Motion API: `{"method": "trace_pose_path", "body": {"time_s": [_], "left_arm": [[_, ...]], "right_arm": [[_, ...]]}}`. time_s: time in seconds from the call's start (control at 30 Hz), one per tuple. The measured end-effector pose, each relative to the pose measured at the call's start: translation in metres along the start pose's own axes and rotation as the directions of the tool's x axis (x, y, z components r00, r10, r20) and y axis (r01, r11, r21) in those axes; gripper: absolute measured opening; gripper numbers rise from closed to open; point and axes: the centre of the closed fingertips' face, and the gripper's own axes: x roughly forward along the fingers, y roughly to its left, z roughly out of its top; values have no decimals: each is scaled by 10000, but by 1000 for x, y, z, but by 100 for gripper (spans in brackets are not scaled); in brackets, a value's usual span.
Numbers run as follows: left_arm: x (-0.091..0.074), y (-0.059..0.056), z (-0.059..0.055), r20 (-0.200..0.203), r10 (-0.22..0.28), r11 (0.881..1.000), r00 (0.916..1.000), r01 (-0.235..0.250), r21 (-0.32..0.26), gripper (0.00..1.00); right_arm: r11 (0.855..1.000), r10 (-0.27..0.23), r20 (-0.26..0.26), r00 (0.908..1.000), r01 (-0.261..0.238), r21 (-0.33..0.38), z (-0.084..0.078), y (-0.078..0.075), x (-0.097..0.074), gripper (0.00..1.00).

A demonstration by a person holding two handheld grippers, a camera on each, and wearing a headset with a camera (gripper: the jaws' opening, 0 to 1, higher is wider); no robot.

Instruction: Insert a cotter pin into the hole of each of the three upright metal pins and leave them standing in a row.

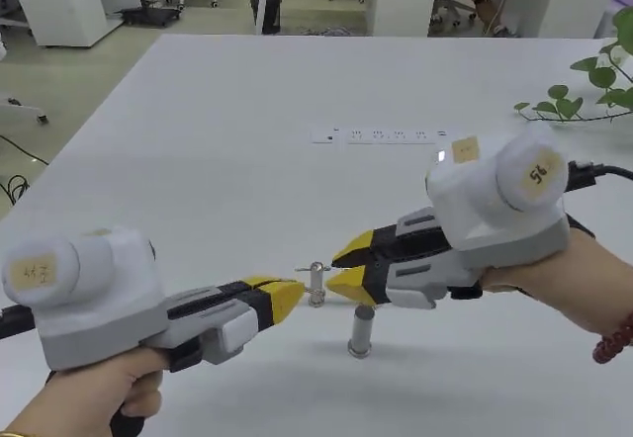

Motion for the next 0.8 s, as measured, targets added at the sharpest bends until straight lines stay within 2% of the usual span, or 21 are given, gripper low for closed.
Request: {"method": "trace_pose_path", "body": {"time_s": [0.23, 0.27, 0.43, 0.53, 0.63, 0.8], "left_arm": [[-1, -8, 5, 235, -590, 9967, 9980, 576, 564, 1], [-1, -10, 6, 271, -671, 9958, 9974, 652, 646, 1], [-3, -16, 6, 269, -1021, 9897, 9944, 988, 1039, 1], [-4, -19, 5, 215, -1236, 9849, 9921, 1200, 1251, 1], [-4, -21, 4, 122, -1409, 9805, 9899, 1379, 1400, 1], [-5, -24, 1, -50, -1610, 9725, 9869, 1595, 1699, 1]], "right_arm": [[9938, 549, 400, 9977, -585, 951, 1, 3, -6, 15], [9907, 774, 459, 9959, -820, 1088, 1, 6, -7, 15], [9776, 1123, 777, 9906, -1241, 1698, 3, 9, -10, 17], [9751, 1233, 892, 9883, -1374, 1738, 5, 12, -11, 19], [9683, 1560, 1007, 9826, -1723, 1810, 5, 17, -13, 20], [9609, 1904, 988, 9767, -2060, 1851, 2, 23, -13, 21]]}}
